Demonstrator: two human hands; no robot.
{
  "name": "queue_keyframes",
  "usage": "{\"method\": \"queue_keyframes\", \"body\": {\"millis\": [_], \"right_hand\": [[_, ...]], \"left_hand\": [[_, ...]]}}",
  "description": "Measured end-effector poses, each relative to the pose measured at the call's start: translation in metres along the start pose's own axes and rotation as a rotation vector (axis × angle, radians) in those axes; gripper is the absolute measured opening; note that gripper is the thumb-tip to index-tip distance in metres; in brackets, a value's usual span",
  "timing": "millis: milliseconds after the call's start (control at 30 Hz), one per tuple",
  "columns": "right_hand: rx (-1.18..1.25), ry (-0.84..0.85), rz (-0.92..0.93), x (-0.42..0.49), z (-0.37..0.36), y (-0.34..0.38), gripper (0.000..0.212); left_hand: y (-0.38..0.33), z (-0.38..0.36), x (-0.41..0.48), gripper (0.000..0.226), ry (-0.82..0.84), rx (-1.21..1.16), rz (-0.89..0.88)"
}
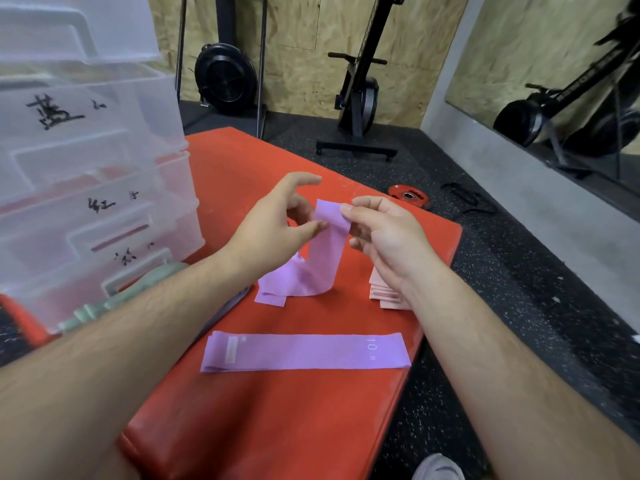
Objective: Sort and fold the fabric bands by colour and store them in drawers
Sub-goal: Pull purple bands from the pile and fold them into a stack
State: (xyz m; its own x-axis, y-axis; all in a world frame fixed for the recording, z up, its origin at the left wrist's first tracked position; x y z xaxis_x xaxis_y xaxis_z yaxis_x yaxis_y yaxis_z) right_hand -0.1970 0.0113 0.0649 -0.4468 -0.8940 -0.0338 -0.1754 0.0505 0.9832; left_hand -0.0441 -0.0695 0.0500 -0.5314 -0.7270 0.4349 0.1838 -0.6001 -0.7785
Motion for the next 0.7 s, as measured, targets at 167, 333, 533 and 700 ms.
{"method": "queue_keyframes", "body": {"millis": [167,333,533,700], "right_hand": [[-0.797,0.077,0.458,-0.003,0.013,-0.005,0.031],[-0.892,0.071,0.597,-0.002,0.011,-0.012,0.012],[-0.875,0.104,0.568,0.001,0.003,-0.015,0.008],[-0.703,0.061,0.485,0.002,-0.002,-0.022,0.008]], "left_hand": [[0.001,0.001,0.004,0.019,-0.034,0.05,-0.028],[0.004,0.001,0.001,0.007,-0.008,0.196,-0.088],[0.008,0.006,-0.003,0.009,0.016,0.252,-0.119],[0.005,0.008,-0.007,0.009,-0.084,0.279,-0.024]]}}
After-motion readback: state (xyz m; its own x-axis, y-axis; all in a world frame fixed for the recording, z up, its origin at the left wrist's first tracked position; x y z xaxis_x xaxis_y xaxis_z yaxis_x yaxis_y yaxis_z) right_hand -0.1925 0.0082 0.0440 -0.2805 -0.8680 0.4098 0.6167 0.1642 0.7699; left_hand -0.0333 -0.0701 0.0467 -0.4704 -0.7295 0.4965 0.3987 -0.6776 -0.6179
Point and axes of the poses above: each hand's wrist, its own x-axis towards the middle knuckle, its own z-axis out of the back of the hand, y = z × x, the point moved 2 cm from there along x, towards the middle knuckle, and after that the axes turned 2 degrees about z, right-handed, at the moved point
